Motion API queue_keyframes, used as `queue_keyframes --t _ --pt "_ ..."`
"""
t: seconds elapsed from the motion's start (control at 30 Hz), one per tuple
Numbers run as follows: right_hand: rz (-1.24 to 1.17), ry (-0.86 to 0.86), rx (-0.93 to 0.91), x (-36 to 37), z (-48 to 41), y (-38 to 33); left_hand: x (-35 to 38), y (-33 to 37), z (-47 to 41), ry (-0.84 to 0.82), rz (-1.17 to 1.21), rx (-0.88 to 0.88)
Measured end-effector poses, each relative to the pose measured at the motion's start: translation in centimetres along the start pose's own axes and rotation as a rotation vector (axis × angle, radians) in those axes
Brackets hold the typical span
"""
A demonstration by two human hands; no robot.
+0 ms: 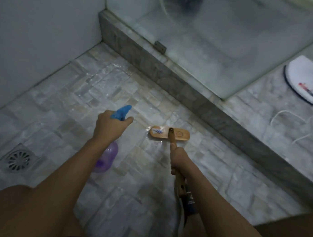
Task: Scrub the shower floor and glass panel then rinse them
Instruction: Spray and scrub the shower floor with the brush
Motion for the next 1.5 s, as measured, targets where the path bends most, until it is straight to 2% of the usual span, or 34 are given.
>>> queue_keyframes --t 0.07,0.17,0.23,0.37,0.47,0.53,0.63,0.77,0.9,1.0,1.07,1.17,1.3,1.37,1.43,1.5 --pt "-0.053 0.004 0.014 -0.4 -0.5 0.2 1.9 0.9 -0.4 -0.051 -0.016 0.001" --pt "-0.036 0.000 -0.098 -0.3 -1.9 -2.3 3.5 1.4 -1.3 -0.088 -0.051 -0.029" --pt "-0.183 -0.019 -0.109 -0.8 -3.4 -5.7 4.1 1.7 -2.0 -0.105 -0.084 -0.036" --pt "-0.385 -0.097 -0.076 -1.4 -6.2 -11.6 4.3 1.8 -3.5 -0.046 -0.029 -0.054" --pt "-0.489 -0.132 -0.049 -0.9 -5.8 -12.1 3.9 2.2 -4.1 0.001 -0.017 -0.047" --pt "-0.431 -0.125 -0.097 0.4 -5.3 -10.1 3.6 2.4 -4.2 0.022 -0.007 -0.044" --pt "-0.220 -0.124 -0.189 3.3 -3.0 -3.8 3.0 2.3 -4.3 0.042 -0.021 -0.050" --pt "-0.141 -0.181 -0.060 3.3 0.4 -1.1 2.2 1.7 -4.3 0.075 -0.011 -0.067" --pt "-0.011 -0.199 -0.139 2.1 -1.6 -7.1 1.3 1.3 -4.0 0.113 -0.001 -0.058" --pt "0.018 -0.218 -0.218 3.4 -3.3 -13.7 0.5 0.9 -4.1 0.144 0.006 -0.066" --pt "0.131 -0.211 -0.295 4.7 -4.5 -17.7 -0.1 0.8 -4.4 0.178 0.011 -0.076" --pt "0.248 -0.219 -0.356 5.4 -5.4 -20.2 -1.0 0.8 -4.8 0.229 0.038 -0.127" --pt "0.374 -0.233 -0.318 3.3 -3.6 -14.2 -2.7 0.2 -5.2 0.268 0.104 -0.200" --pt "0.329 -0.236 -0.205 1.7 -2.7 -10.1 -3.1 0.0 -5.0 0.266 0.109 -0.209" --pt "0.280 -0.221 -0.111 0.0 -2.0 -7.4 -3.2 -0.1 -4.9 0.234 0.081 -0.198" --pt "0.311 -0.198 -0.097 -1.5 -1.4 -6.0 -2.9 -0.2 -4.4 0.173 0.031 -0.189"
Point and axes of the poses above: each hand's wrist, its own z-axis away from the middle knuckle, its own x-axis out of the palm, y = z × x, the point moved 2 cm from there along -z, towards the middle knuckle, and after that the axes turned 1 degree about x, right-handed, at the moved point
